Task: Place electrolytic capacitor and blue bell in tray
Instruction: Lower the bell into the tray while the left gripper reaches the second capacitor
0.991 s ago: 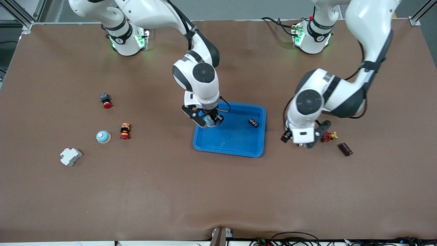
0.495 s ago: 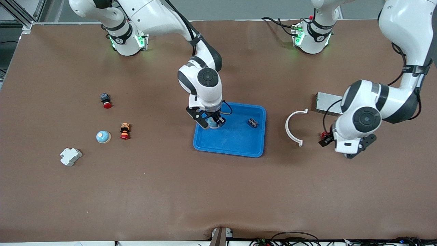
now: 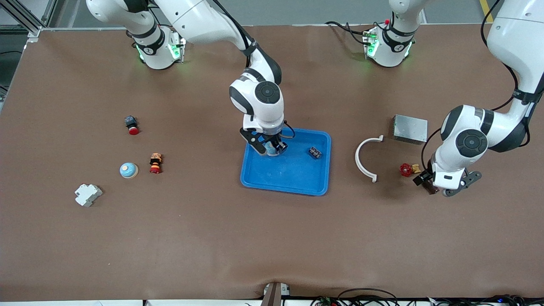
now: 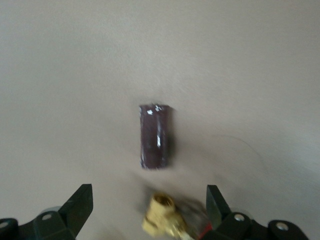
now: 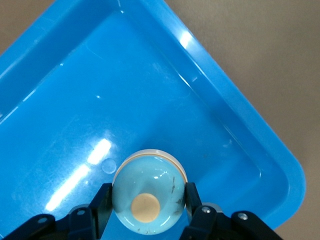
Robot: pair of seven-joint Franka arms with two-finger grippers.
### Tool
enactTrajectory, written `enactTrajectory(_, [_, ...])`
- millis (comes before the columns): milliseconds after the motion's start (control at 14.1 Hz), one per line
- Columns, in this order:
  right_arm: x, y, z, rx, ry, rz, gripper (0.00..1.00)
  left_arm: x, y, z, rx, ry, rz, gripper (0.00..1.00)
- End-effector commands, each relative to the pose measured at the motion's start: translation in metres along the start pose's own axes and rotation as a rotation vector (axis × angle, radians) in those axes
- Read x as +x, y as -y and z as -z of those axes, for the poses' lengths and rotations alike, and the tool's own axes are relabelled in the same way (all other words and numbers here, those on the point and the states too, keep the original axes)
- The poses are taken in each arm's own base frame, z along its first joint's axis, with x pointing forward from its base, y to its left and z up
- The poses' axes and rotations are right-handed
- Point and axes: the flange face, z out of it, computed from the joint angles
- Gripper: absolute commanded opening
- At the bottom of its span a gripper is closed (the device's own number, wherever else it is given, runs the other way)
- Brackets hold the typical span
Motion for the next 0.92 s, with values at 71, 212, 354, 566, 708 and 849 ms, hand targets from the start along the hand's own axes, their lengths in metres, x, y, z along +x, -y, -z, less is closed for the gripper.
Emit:
enactTrajectory(71, [-0.018, -0.001, -0.004, 0.003, -0.015, -0.033, 0.00, 0.013, 0.025, -0.029, -0.031, -0.060, -0.046, 1.00])
enactTrajectory(212, [-0.021, -0.003, -0.014, -0.008, -0.019, -0.033, 0.00, 0.016, 0.025, -0.047, -0.101, -0.064, -0.032, 1.00])
enactTrajectory(354, [-0.023, -0.003, -0.023, 0.000, -0.019, -0.030, 0.00, 0.017, 0.031, -0.053, -0.117, -0.064, -0.020, 1.00])
enactTrajectory(566, [-0.024, -0.005, -0.032, -0.003, -0.019, -0.040, 0.00, 0.016, 0.032, -0.054, -0.116, -0.061, -0.018, 0.94])
enactTrajectory(708, [-0.024, -0.005, -0.035, -0.005, -0.023, -0.067, 0.99, 0.016, 0.032, -0.053, -0.116, -0.061, -0.004, 0.46])
enactTrajectory(849, [-0.026, -0.006, -0.035, -0.009, -0.025, -0.066, 1.00, 0.017, 0.030, -0.051, -0.124, -0.057, 0.021, 0.00])
